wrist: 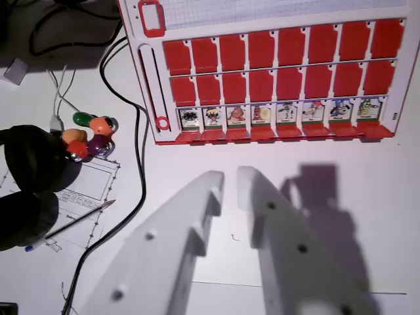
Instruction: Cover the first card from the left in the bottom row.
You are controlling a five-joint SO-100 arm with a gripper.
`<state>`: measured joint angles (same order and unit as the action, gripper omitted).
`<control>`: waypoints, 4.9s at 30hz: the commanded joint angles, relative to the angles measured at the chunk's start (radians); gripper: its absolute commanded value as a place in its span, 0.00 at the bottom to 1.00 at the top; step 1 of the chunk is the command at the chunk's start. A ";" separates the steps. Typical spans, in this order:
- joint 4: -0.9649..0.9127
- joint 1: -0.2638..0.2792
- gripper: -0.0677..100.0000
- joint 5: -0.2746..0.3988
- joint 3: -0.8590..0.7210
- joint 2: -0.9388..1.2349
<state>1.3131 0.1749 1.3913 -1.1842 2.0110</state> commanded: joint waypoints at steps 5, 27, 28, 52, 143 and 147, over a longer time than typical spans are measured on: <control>0.020 0.049 0.02 -0.052 0.166 -0.097; 0.247 0.167 0.02 -0.262 0.512 -0.614; 0.256 0.170 0.02 -0.268 0.526 -0.635; 0.290 0.206 0.02 -0.354 0.920 -1.175; 0.026 0.158 0.02 -0.305 1.278 -1.536; 0.048 0.158 0.02 -0.267 1.220 -1.457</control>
<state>1.3514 0.3329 1.0968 0.0353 0.3850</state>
